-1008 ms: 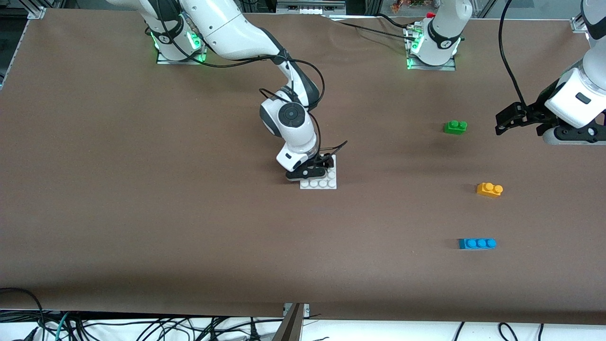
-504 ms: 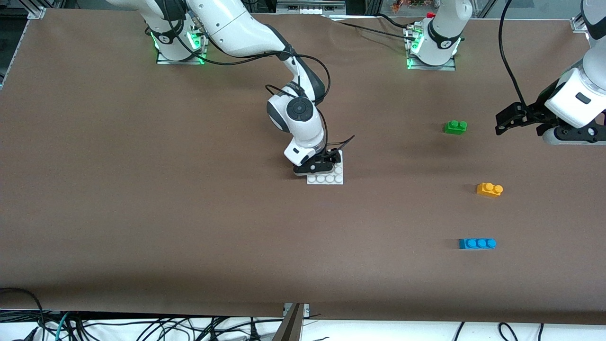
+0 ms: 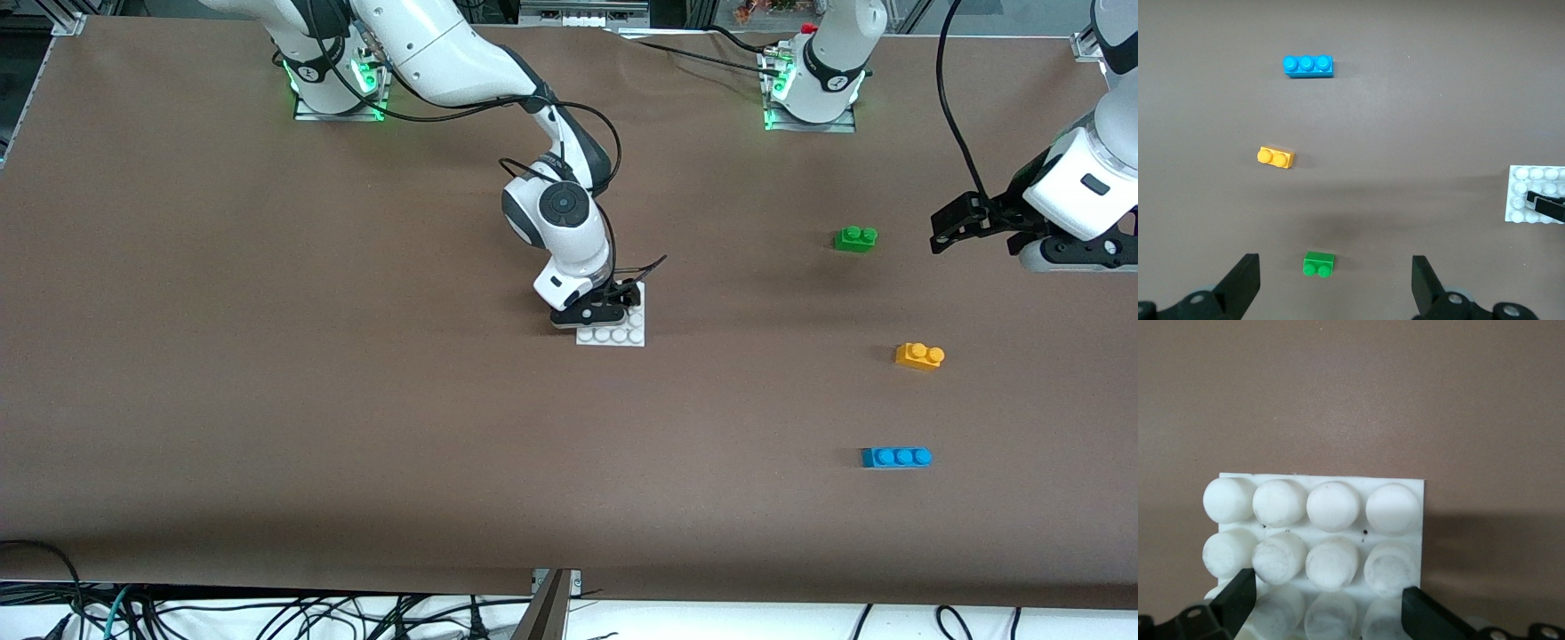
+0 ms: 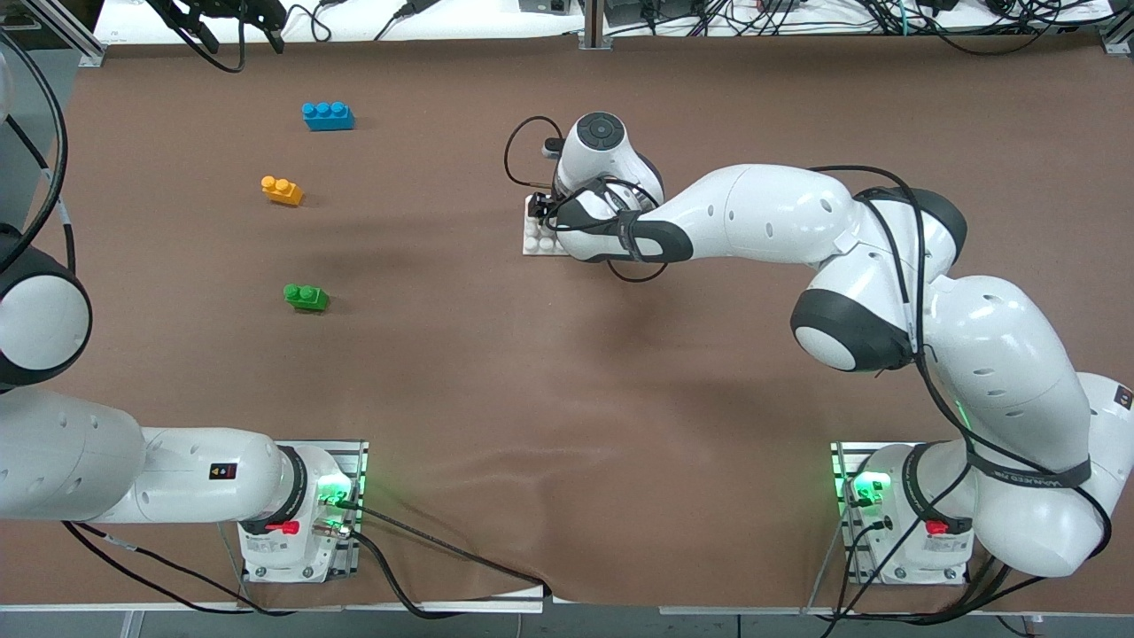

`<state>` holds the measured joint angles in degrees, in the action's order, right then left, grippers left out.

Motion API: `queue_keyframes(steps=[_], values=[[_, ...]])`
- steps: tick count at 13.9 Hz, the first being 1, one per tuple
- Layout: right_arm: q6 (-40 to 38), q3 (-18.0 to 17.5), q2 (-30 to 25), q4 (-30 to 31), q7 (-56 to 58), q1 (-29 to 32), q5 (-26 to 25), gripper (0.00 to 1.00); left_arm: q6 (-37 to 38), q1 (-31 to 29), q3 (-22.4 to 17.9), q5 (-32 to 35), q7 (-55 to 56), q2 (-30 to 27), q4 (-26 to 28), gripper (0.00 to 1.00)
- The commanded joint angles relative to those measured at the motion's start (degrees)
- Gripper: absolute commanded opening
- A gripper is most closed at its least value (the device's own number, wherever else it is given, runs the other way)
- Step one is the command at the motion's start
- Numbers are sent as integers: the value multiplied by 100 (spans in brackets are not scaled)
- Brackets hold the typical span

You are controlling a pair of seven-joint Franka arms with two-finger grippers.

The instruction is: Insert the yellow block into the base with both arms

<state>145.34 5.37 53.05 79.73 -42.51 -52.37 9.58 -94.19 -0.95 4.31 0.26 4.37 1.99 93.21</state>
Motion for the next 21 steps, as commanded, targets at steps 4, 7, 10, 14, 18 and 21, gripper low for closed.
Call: queue_keyframes(steps=[4, 7, 10, 14, 18, 21], values=[[-645, 104, 119, -580, -117, -107, 105, 100, 111, -10, -18, -96, 47, 56, -154, 100], [-1427, 209, 74, -1054, -99, -98, 114, 100, 111, -10, -18, -96, 47, 56, -154, 100], [-2043, 437, 66, -1574, -38, -54, 105, 100, 111, -10, -18, -105, 47, 56, -154, 100], [-2465, 1104, -373, -1601, 846, -11, 26, 100, 111, -37, -35, -193, 55, 56, -154, 100], [-2862, 1713, -681, -1566, 2271, 401, 114, 100, 111, -37, -35, -193, 47, 56, -154, 100], [-3125, 1695, -839, -1566, 3342, 1139, 158, 100, 111, -37, -18, -184, 55, 56, -145, 100]])
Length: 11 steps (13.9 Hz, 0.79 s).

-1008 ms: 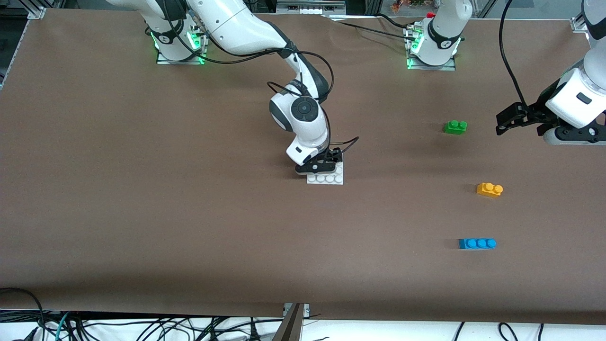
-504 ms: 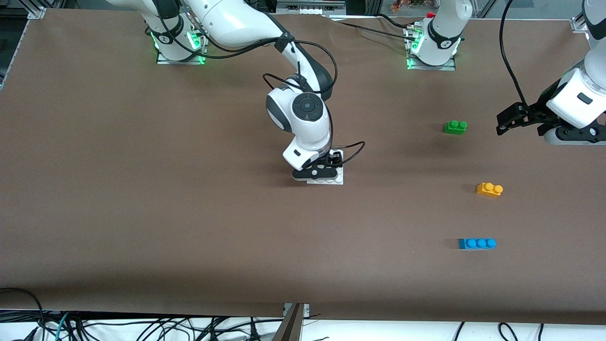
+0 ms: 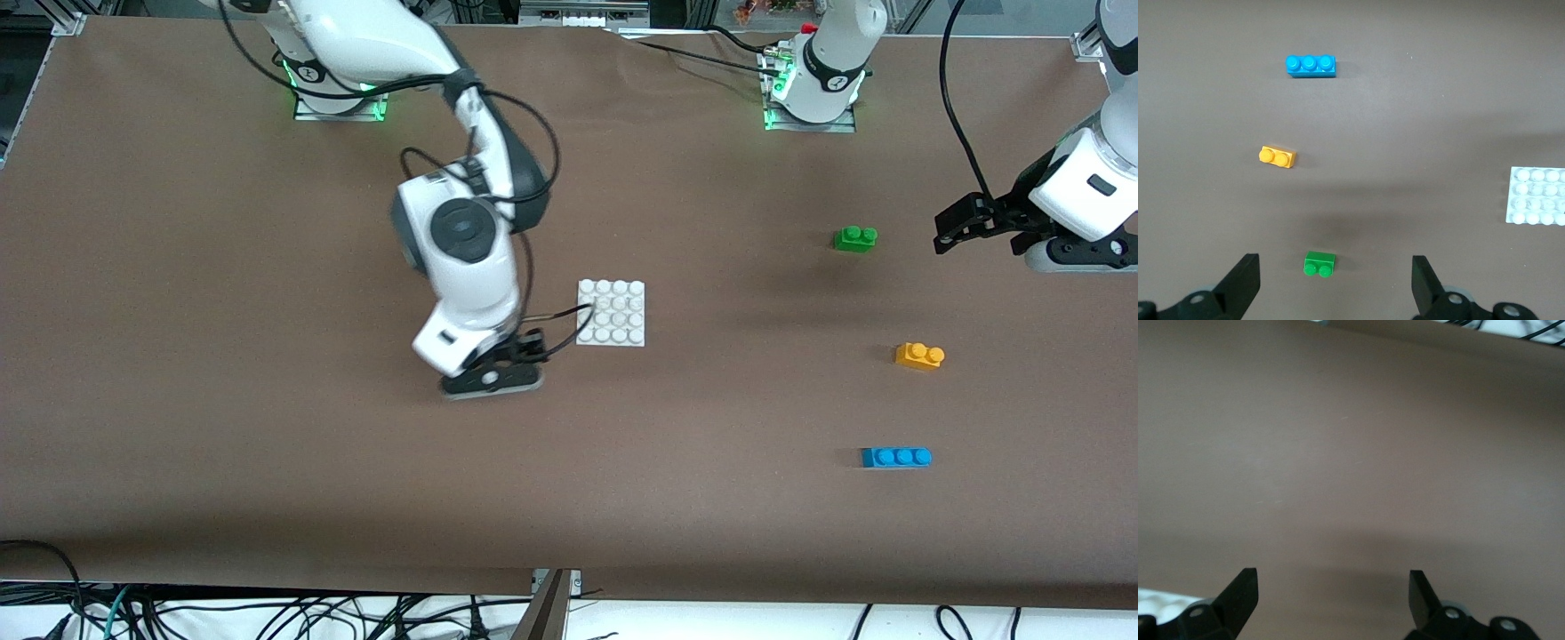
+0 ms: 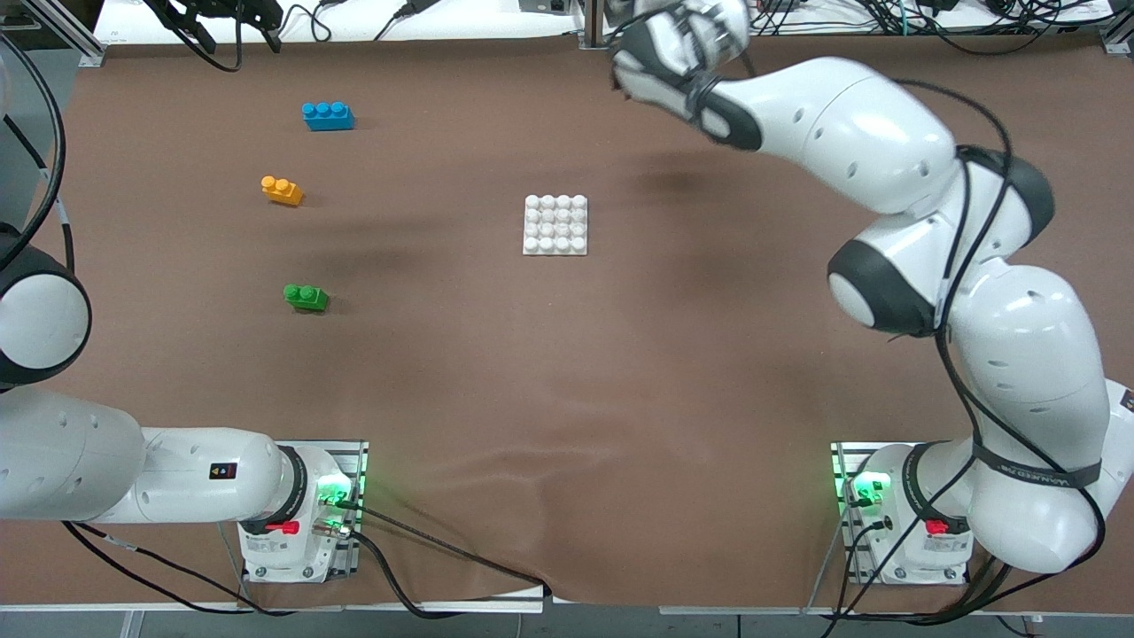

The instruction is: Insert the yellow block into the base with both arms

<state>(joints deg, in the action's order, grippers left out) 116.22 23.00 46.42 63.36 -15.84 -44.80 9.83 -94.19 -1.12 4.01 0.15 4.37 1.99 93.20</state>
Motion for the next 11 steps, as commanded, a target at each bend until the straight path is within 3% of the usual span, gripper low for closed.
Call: queue_keyframes(steps=[1, 6, 11], values=[[-309, -76, -229, 72, 957, 602, 134, 100, 111, -20, 12, -173, 46, 56, -144, 100], [-625, -164, -624, 107, 1364, 1709, 301, 100, 129, -20, 12, -173, -15, 56, -144, 100], [-925, -164, -1529, 396, 1567, 2668, 283, 100, 129, -20, 12, -173, -15, 56, -144, 100]])
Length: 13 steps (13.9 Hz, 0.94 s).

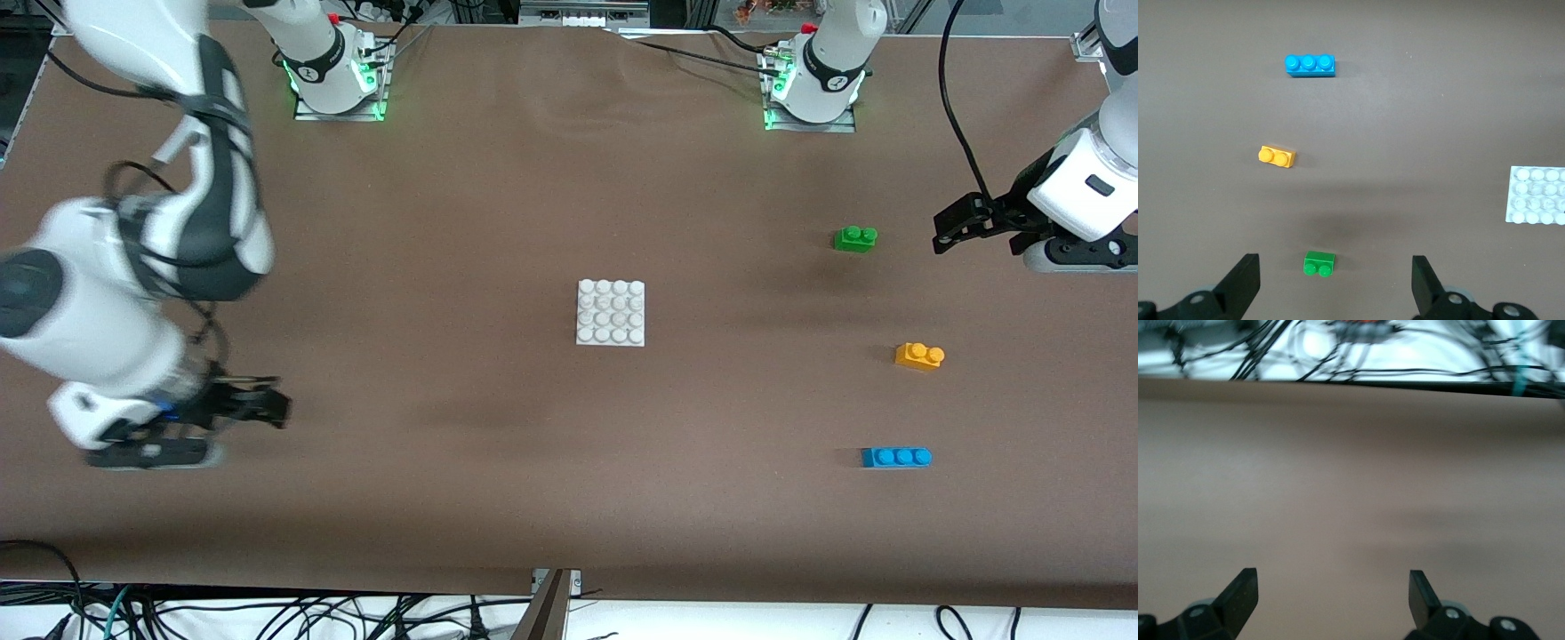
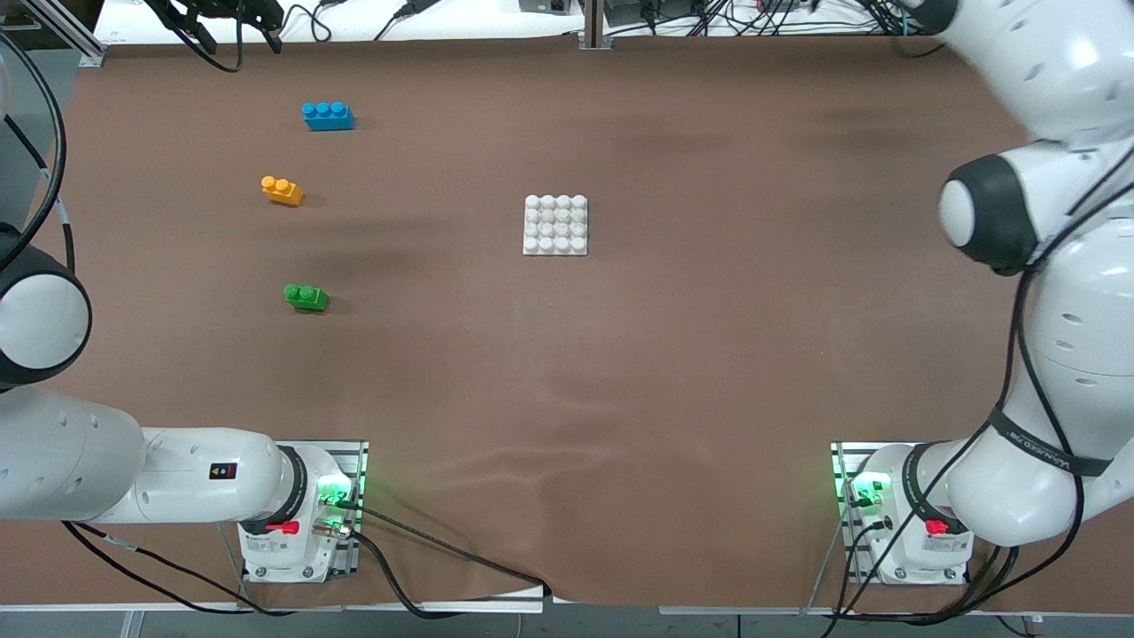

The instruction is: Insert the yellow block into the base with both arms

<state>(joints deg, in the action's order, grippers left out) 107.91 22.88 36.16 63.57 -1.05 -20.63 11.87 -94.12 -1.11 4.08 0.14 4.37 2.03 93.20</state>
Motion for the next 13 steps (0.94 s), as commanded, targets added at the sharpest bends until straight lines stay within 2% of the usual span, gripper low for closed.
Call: queue_keyframes(steps=[1, 6, 7, 9, 11, 13], values=[[-103, -161, -748, 550, 88, 348, 78, 100, 122, -21, 5, -173, -15, 52, -144, 100], [-575, -170, -1786, 982, 542, 647, -439, 100, 122, -21, 5, -173, -15, 52, -144, 100], [-891, -223, -1953, 991, 736, 717, -545, 100, 122, -12, 13, -164, -32, 61, -144, 100], [-1052, -363, -2226, 1235, 948, 954, -607, 100, 122, -3, 13, -164, -32, 61, -136, 100], [-1096, -573, -2595, 1648, 984, 1122, -817, 100, 122, -3, 13, -155, -24, 61, -136, 100], [-1140, -1038, -2824, 1843, 993, 1394, -1247, 100, 113, -12, 5, -129, -32, 61, -83, 100]])
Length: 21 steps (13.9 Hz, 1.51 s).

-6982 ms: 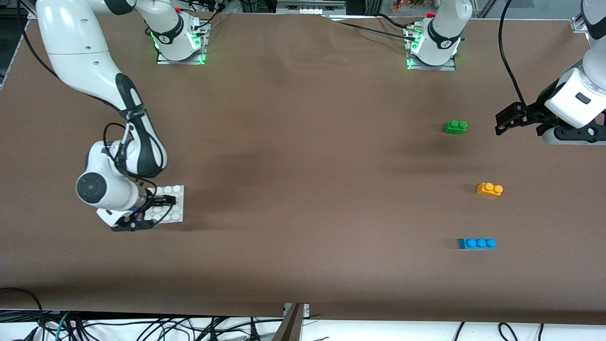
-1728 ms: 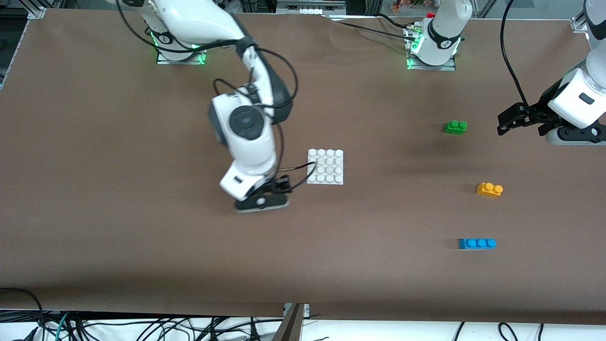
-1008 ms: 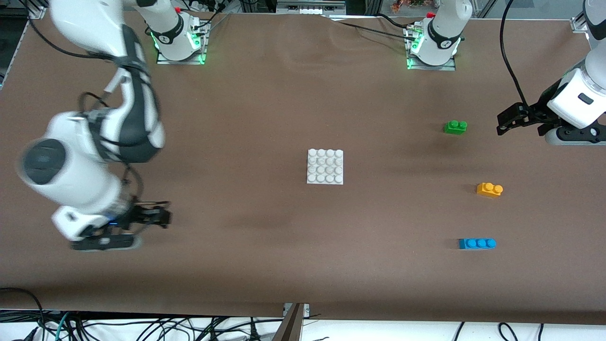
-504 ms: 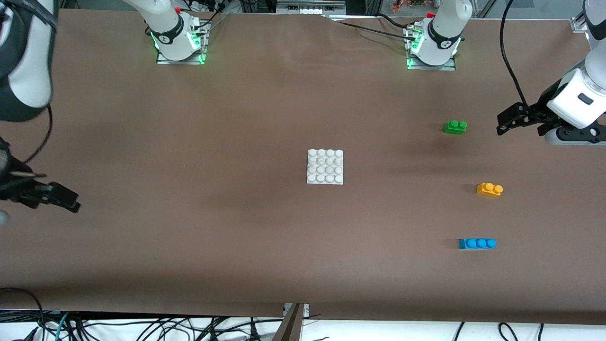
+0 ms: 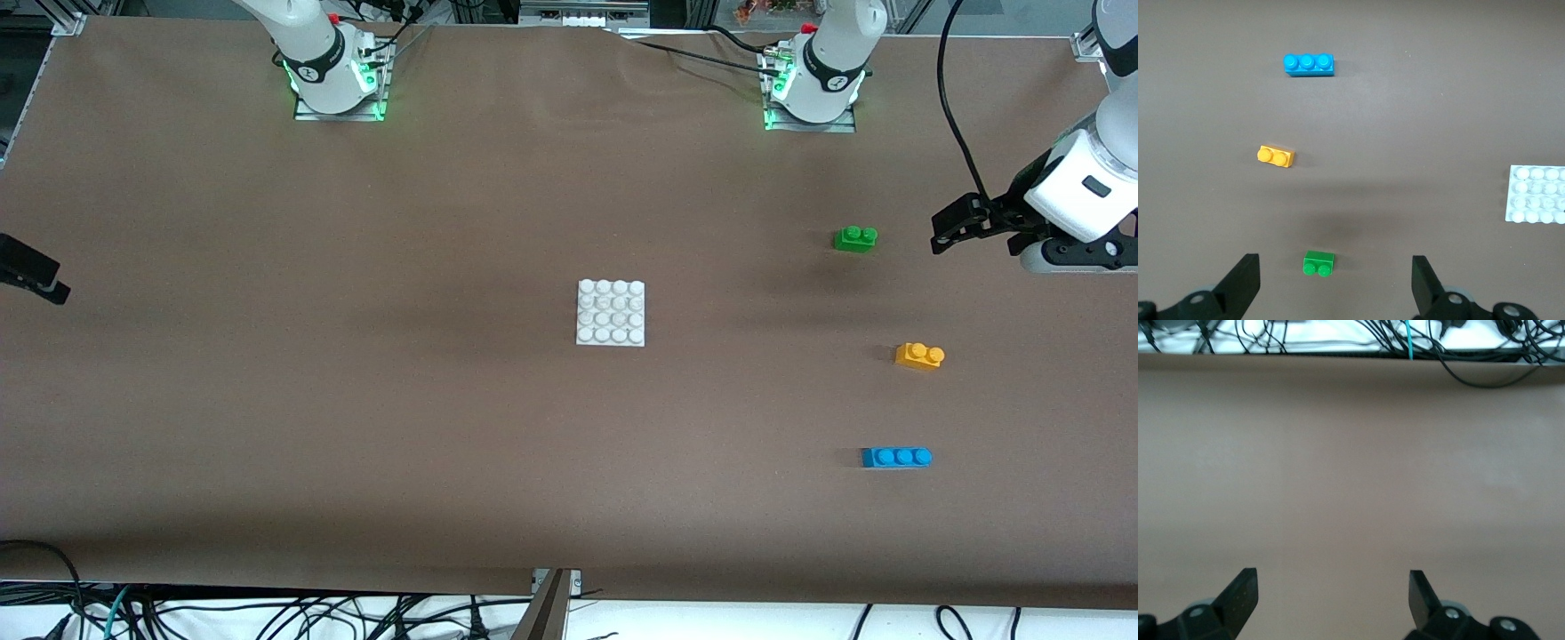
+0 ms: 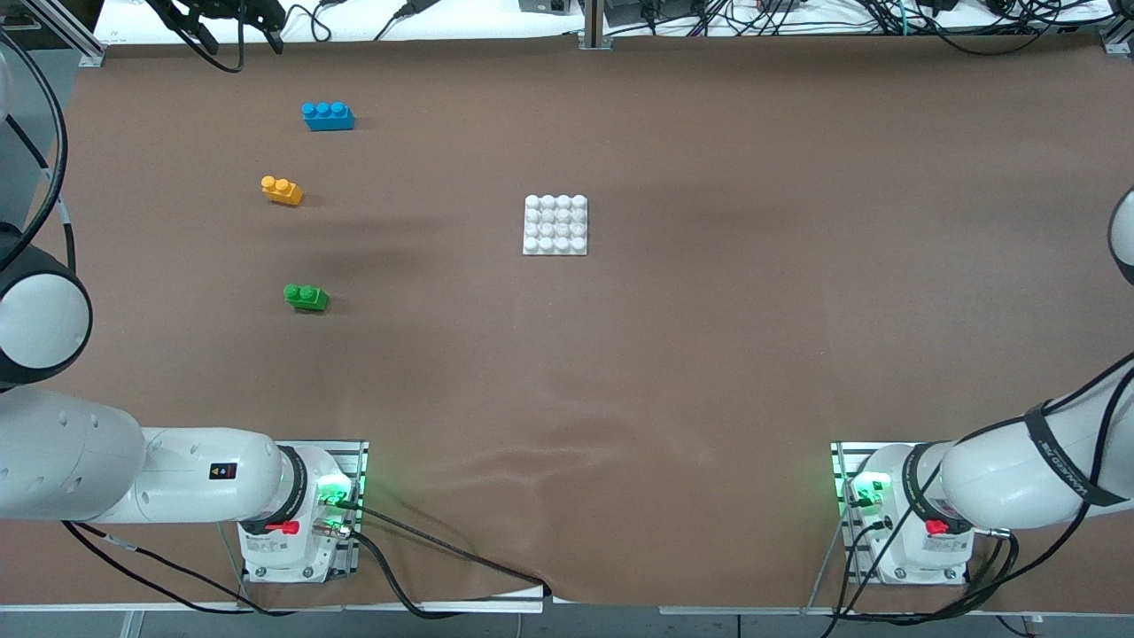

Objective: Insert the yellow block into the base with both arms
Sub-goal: 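Reach the left gripper to the yellow brick and grasp it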

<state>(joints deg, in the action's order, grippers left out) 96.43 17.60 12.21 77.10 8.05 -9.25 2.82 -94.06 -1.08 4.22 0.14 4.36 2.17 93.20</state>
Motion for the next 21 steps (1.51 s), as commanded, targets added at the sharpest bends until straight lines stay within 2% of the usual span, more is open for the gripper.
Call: queue_keyframes(steps=[1, 5, 8, 12, 17, 18, 21], values=[[-88, -677, -457, 508, 83, 370, -405, 100, 98, -41, -9, -103, -32, 64, -48, 100], [-142, -784, -483, 543, 530, 503, -396, 100, 20, -233, -88, -102, -58, 205, -48, 100], [-299, -775, -431, 491, 531, 538, -370, 100, -104, -524, -88, -155, -813, 381, -127, 100], [-326, -766, -395, 482, 487, 512, -344, 100, -296, -918, -97, -94, -1296, 626, -118, 100], [-326, -766, -360, 473, 478, 494, -361, 100, -1271, -1385, -106, -93, -2535, 1364, 22, 100], [-326, -775, -360, 464, 478, 486, -379, 100, -1560, -1534, -106, -93, -2833, 1487, 171, 100], [-335, -784, -360, 464, 487, 477, -396, 100, -2808, -1614, -97, -76, -3178, 1506, 1075, 100]])
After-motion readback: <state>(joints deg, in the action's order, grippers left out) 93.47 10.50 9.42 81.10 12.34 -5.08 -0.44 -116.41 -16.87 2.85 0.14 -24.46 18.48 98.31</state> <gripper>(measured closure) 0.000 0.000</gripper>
